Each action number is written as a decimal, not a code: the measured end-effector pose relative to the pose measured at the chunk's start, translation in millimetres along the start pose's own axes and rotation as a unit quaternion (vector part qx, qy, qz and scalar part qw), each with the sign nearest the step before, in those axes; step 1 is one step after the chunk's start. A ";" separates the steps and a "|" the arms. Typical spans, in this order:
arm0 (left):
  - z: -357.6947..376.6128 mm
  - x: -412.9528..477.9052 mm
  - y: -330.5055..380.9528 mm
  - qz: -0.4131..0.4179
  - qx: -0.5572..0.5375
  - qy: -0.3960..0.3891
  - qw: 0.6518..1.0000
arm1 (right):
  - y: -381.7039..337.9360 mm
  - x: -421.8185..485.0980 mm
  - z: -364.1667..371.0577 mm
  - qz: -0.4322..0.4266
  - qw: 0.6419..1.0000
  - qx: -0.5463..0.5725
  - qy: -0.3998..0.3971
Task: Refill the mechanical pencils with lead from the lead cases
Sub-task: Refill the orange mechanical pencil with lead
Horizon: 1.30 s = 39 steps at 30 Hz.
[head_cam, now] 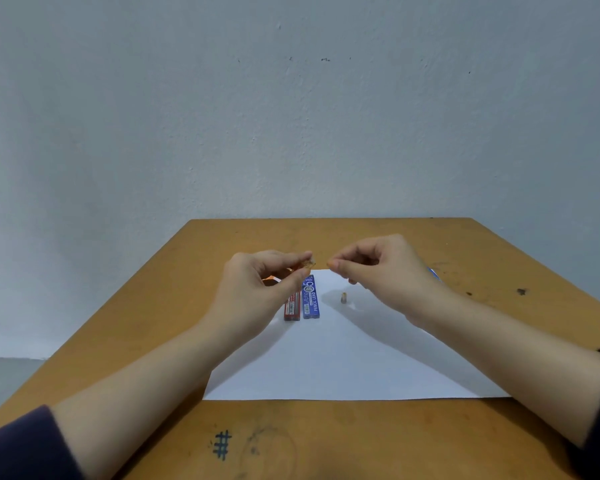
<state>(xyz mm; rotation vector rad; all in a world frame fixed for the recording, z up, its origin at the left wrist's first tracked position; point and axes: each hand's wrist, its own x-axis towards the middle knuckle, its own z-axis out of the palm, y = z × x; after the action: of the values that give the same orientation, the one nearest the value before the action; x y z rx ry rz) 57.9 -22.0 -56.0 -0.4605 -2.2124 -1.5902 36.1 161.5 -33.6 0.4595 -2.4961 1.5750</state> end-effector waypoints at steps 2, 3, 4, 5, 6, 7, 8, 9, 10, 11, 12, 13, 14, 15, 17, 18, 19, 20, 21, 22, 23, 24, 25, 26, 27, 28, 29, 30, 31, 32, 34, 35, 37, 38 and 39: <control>0.2 0.0 0.5 0.001 -0.002 -0.003 1.000 | -1.4 -1.3 0.8 0.009 0.998 0.063 0.004; 0.3 -0.2 0.7 0.001 -0.002 -0.005 1.000 | -1.7 -1.5 1.0 0.014 0.996 0.088 0.001; 0.5 -0.5 0.8 0.001 -0.004 -0.008 1.000 | -2.3 -1.8 1.2 0.021 0.994 0.112 -0.004; 0.4 -0.9 0.8 0.001 -0.006 -0.009 1.000 | -2.3 -2.0 1.8 0.030 0.990 0.137 -0.011; 0.5 -1.1 0.8 0.002 -0.010 -0.010 1.000 | -2.5 -2.3 2.7 0.040 0.985 0.164 -0.020; 0.7 -1.2 0.6 0.003 -0.014 -0.010 1.000 | -2.4 -2.6 3.8 0.051 0.980 0.189 -0.028; 0.9 -1.2 0.4 0.004 -0.020 -0.010 1.000 | -2.1 -3.0 4.9 0.063 0.975 0.212 -0.036; 1.0 -1.1 0.2 0.003 -0.026 -0.009 1.000 | -1.8 -3.5 5.9 0.074 0.969 0.232 -0.043; 1.0 -1.0 0.4 0.001 -0.034 -0.010 0.999 | -1.4 -4.0 6.6 0.083 0.964 0.248 -0.050; 1.1 -1.2 0.9 0.001 -0.042 -0.011 0.999 | -1.0 -4.7 7.0 0.088 0.960 0.260 -0.056; 1.1 -1.4 1.3 0.001 -0.047 -0.013 0.999 | -0.8 -5.3 7.2 0.092 0.957 0.268 -0.060; 1.0 -1.8 2.1 0.003 -0.050 -0.015 0.999 | -0.8 -5.7 7.4 0.095 0.955 0.275 -0.062; 1.0 -2.3 2.7 0.003 -0.053 -0.017 0.998 | -1.2 -6.2 7.7 0.097 0.953 0.280 -0.064; 0.9 -2.7 3.6 0.003 -0.055 -0.018 0.998 | -1.6 -6.7 8.2 0.098 0.952 0.284 -0.064; 0.9 -3.4 4.7 0.002 -0.058 -0.020 0.998 | -2.0 -7.5 9.3 0.097 0.950 0.288 -0.066; 1.1 -3.5 5.1 0.002 -0.058 -0.021 0.998 | -1.8 -7.8 9.7 0.099 0.950 0.290 -0.067; 1.2 -3.6 5.3 0.002 -0.058 -0.021 0.998 | -1.4 -7.9 10.1 0.103 0.948 0.293 -0.068; 1.3 -3.7 5.3 0.002 -0.058 -0.021 0.998 | -0.6 -7.9 10.3 0.108 0.946 0.296 -0.070; 1.6 -3.6 5.3 0.001 -0.057 -0.021 0.998 | 0.0 -7.9 10.7 0.115 0.944 0.301 -0.072; 1.8 -3.6 5.1 0.000 -0.058 -0.020 0.998 | 0.3 -7.9 11.2 0.122 0.941 0.308 -0.074; 2.0 -3.5 5.0 -0.003 -0.061 -0.019 0.998 | 0.5 -8.0 12.1 0.131 0.936 0.319 -0.077; 2.3 -3.4 4.8 -0.007 -0.064 -0.017 0.998 | 0.5 -8.2 13.3 0.141 0.929 0.334 -0.079; 2.5 -3.4 4.7 -0.010 -0.069 -0.015 0.997 | 0.5 -8.6 14.5 0.150 0.921 0.351 -0.081; 2.6 -3.6 4.4 -0.011 -0.074 -0.013 0.997 | 0.7 -9.1 15.7 0.158 0.913 0.367 -0.082; 2.8 -3.6 4.2 -0.010 -0.078 -0.011 0.997 | 0.8 -9.7 16.7 0.164 0.906 0.380 -0.084; 2.8 -3.7 4.1 -0.008 -0.081 -0.008 0.997 | 0.9 -10.2 17.7 0.167 0.901 0.391 -0.085; 2.7 -3.8 4.0 -0.006 -0.082 -0.005 0.997 | 1.0 -10.7 18.5 0.169 0.896 0.401 -0.086; 2.9 -3.8 4.0 -0.004 -0.083 0.000 0.997 | 0.9 -11.1 19.2 0.170 0.892 0.409 -0.086; 3.0 -3.9 4.2 -0.001 -0.084 0.004 0.996 | 0.5 -11.2 19.9 0.173 0.889 0.415 -0.086; 3.2 -4.1 4.6 0.001 -0.085 0.006 0.996 | 0.1 -11.3 20.6 0.178 0.886 0.419 -0.086; 3.7 -4.5 5.8 0.003 -0.088 0.010 0.996 | -0.8 -11.2 21.7 0.189 0.881 0.426 -0.083; 3.7 -4.6 6.1 0.004 -0.088 0.013 0.996 | -0.9 -10.9 22.0 0.195 0.877 0.432 -0.080; 3.8 -4.6 7.5 0.005 -0.093 0.023 0.995 | -0.9 -10.8 22.1 0.206 0.868 0.445 -0.075; 3.8 -4.6 8.1 0.005 -0.096 0.028 0.995 | -1.2 -11.0 22.2 0.208 0.865 0.450 -0.074; 3.7 -4.8 8.6 0.005 -0.098 0.030 0.995 | -1.2 -11.4 22.4 0.207 0.863 0.456 -0.072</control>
<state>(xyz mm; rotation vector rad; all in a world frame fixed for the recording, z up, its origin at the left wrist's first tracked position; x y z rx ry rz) 65.7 -16.0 -52.2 -0.4725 -2.0163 -1.8009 48.0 142.9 -45.6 0.1174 -1.8277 2.9683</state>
